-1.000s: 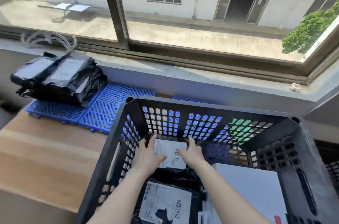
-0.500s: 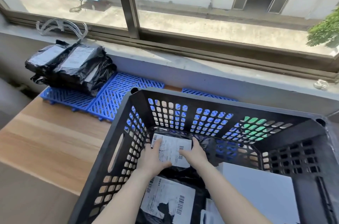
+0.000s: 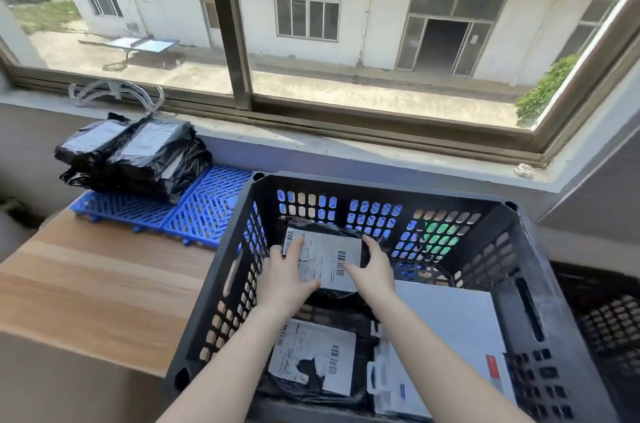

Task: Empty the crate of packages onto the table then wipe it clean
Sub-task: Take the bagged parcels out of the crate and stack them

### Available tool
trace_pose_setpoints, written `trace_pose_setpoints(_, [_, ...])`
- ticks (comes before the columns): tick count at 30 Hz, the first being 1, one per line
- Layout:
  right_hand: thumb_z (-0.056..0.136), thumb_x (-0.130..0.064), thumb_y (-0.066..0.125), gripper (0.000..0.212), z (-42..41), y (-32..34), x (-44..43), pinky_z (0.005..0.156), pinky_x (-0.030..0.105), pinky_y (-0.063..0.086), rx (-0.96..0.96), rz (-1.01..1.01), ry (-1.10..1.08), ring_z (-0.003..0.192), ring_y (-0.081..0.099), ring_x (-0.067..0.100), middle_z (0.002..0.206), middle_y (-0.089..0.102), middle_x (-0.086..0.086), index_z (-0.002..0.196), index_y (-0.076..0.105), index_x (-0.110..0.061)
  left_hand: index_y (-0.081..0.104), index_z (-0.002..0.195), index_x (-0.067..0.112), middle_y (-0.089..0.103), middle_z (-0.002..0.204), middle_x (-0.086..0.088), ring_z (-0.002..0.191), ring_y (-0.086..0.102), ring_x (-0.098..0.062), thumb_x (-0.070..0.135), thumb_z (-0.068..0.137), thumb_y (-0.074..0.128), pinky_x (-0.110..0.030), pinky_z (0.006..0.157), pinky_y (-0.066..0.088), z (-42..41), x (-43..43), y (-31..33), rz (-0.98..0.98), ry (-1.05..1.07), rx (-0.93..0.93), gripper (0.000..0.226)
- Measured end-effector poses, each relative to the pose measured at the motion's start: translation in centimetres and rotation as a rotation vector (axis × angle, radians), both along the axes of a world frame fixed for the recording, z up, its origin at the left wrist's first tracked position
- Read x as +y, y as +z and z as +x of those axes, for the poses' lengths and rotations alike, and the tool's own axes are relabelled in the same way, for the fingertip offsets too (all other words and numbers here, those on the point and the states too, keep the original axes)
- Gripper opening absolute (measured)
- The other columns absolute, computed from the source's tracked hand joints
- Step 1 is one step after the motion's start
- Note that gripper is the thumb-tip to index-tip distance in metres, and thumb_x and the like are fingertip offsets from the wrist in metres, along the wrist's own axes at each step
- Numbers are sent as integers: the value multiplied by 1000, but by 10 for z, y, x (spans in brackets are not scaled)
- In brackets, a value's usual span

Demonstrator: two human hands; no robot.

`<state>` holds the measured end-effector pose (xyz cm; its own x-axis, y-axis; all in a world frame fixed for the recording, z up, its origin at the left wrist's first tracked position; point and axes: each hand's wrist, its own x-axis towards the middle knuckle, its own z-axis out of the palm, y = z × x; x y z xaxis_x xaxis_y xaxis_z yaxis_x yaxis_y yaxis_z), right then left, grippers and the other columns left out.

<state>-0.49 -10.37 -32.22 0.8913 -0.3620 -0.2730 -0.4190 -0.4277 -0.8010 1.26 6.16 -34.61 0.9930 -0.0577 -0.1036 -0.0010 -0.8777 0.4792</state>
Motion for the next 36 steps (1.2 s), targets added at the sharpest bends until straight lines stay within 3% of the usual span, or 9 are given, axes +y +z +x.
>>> trace_pose_setpoints(7, [87,-16,65,66,-52,44,4,99,31,36,-300,-1,45,128,42,19,142,41,1,144,35,-30,31,142,42,41,135,-5,120,48,-24,41,76,78,-41,94,50,-49,13,56,-104,33,-271,81])
trace_pose_setpoints(14, [87,-9,65,68,-90,90,20,95,28,37,-505,22,43,127,41,16,141,42,-3,144,34,-29,28,135,40,53,126,-4,112,52,-23,36,74,80,-44,92,51,-99,39,106,-156,14,-554,80])
trace_pose_setpoints(17, [86,-8,67,68,-89,112,44,103,33,38,-558,39,67,129,41,17,142,43,-1,143,36,-26,33,136,36,53,128,-6,116,51,-24,36,76,80,-44,96,48,-107,64,127,-190,45,-616,76])
trace_pose_setpoints(24, [84,-13,70,68,-59,137,132,106,37,38,-624,53,196,127,43,16,138,46,-1,142,37,-26,45,138,25,54,125,-3,114,51,-23,28,74,82,-41,95,48,-94,155,149,-208,151,-704,74])
trace_pose_setpoints(30, [84,-11,69,68,-17,139,240,104,30,36,-604,79,278,128,42,16,142,44,-2,143,37,-24,45,138,26,54,126,0,116,51,-20,30,74,82,-31,92,45,-61,265,149,-196,208,-676,74])
trace_pose_setpoints(36, [81,-7,69,69,33,129,345,106,36,39,-561,102,270,124,45,16,136,47,-1,141,39,-23,48,137,27,56,125,0,116,51,-20,30,74,82,-28,91,38,-12,370,147,-196,215,-617,72])
